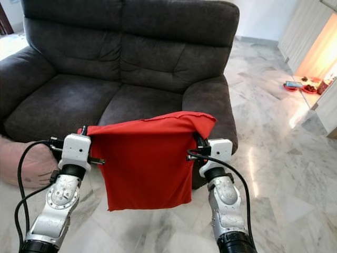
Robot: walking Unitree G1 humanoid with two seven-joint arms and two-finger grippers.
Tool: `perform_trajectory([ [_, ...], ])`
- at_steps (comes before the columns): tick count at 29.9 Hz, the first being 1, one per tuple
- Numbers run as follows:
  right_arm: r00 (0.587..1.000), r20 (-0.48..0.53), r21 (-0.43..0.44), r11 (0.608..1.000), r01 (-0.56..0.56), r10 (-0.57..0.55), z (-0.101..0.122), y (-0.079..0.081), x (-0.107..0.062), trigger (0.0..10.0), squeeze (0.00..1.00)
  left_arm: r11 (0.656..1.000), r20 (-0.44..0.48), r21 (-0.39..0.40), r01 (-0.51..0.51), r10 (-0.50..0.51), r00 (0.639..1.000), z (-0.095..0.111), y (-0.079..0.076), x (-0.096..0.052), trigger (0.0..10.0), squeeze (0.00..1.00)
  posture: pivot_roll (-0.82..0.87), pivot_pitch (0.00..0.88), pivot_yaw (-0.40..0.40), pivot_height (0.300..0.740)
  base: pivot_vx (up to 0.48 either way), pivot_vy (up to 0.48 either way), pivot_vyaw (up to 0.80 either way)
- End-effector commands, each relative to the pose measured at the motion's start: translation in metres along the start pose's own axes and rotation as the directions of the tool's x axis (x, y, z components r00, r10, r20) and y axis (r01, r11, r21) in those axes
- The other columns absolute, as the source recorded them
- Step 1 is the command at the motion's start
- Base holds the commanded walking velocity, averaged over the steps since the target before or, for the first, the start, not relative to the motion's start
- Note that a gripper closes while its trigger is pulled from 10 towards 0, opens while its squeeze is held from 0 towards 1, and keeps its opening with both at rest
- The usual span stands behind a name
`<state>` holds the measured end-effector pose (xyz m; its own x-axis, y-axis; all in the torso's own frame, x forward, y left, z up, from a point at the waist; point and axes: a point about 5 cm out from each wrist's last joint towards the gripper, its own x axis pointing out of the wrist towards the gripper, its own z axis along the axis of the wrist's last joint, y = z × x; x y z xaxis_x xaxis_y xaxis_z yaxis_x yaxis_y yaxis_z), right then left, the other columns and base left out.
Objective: Move the pillow to the sofa from floor
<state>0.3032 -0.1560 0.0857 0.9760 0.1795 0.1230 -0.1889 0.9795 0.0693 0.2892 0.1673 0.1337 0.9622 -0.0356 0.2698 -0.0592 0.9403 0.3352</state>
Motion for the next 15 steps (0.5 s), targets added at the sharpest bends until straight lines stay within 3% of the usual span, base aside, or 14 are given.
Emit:
perform_trajectory([
  [1,0.989,0.111,0.004,0.996,0.094,-0.094,0.022,-0.013,-0.002,10.0,0.00,0.996,0.076,0.020,-0.091,0.089,0.993,0.017,0.017,0.003,10.0,0.00,0.12,0.000,-0.089,0.740,0.000,0.000,0.00],
  [8,0.983,0.145,-0.001,0.994,0.110,-0.109,0.024,-0.001,-0.020,10.0,0.00,0.991,0.113,0.034,-0.127,0.123,0.986,0.027,0.020,0.000,10.0,0.00,0.11,0.000,-0.086,0.740,0.000,0.000,0.00],
  [15,0.983,0.157,-0.003,0.995,0.100,-0.098,0.030,0.003,-0.019,10.0,0.00,0.989,0.119,0.032,-0.141,0.137,0.983,0.031,0.022,-0.003,10.0,0.00,0.12,0.000,-0.092,0.740,0.000,0.000,0.00],
])
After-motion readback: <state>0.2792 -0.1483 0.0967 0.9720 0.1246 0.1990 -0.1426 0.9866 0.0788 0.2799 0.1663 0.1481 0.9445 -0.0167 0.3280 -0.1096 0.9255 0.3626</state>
